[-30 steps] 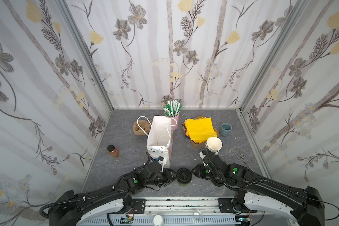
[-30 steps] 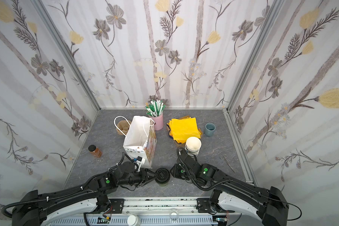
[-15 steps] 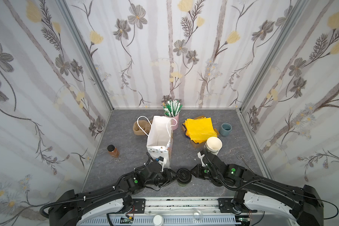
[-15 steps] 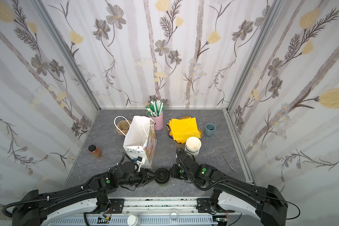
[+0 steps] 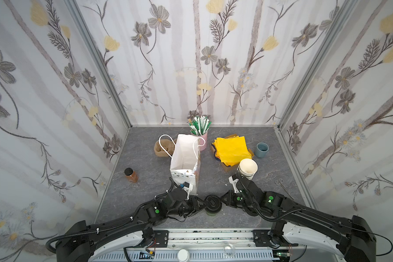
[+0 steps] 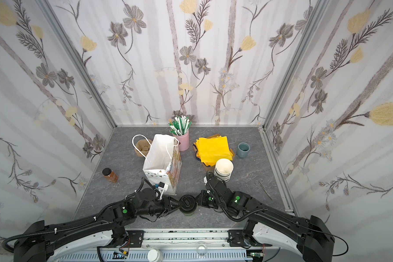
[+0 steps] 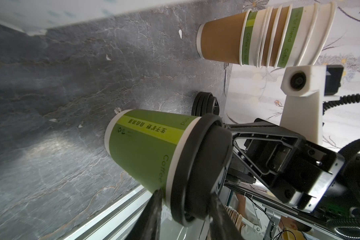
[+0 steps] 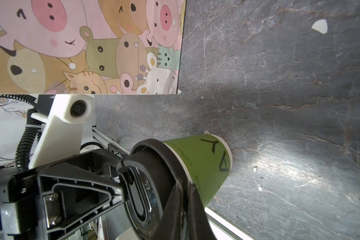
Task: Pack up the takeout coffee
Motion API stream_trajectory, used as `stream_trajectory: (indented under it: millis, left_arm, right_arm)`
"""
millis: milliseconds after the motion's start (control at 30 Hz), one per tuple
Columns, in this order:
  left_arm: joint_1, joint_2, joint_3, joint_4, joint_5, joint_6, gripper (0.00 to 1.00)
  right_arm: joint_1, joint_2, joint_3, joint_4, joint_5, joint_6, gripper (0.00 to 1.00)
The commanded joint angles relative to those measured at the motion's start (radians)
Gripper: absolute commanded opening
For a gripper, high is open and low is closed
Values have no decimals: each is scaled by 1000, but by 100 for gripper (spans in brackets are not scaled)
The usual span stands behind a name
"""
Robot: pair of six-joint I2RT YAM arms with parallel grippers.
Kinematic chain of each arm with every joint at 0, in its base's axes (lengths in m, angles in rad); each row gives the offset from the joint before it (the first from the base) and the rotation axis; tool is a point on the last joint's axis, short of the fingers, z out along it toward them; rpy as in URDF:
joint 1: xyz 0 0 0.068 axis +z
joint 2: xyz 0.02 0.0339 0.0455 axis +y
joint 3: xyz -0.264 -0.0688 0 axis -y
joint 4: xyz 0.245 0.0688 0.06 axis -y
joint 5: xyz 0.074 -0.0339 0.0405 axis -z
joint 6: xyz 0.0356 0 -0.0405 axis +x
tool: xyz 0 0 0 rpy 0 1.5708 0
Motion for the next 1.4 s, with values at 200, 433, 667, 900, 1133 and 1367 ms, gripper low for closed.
stream_trajectory:
  millis: [200,433,667,900,1133,1367]
  left_arm:
    - [0,-3,0,-7,-6,-8,38]
    - [0,0,8,-6,-6,-9,38]
    - [0,4,8,-7,0,-5,38]
    - [1,5,8,-8,16,0,38]
    - [0,7,7,-8,17,-2,38]
    - [0,1,1,-8,16,-7,38]
  right_arm:
    - [5,-24,47,-125,24,-17,21]
    - [54,-96,92,-244,61,-46,42]
    - [146,-105,32,-190,-21,-29,53]
    - [153,-55,13,-84,-57,-18,55]
    - [148,-24,15,-83,-37,-15,54]
    - [140,-12,8,-155,6,-6,51]
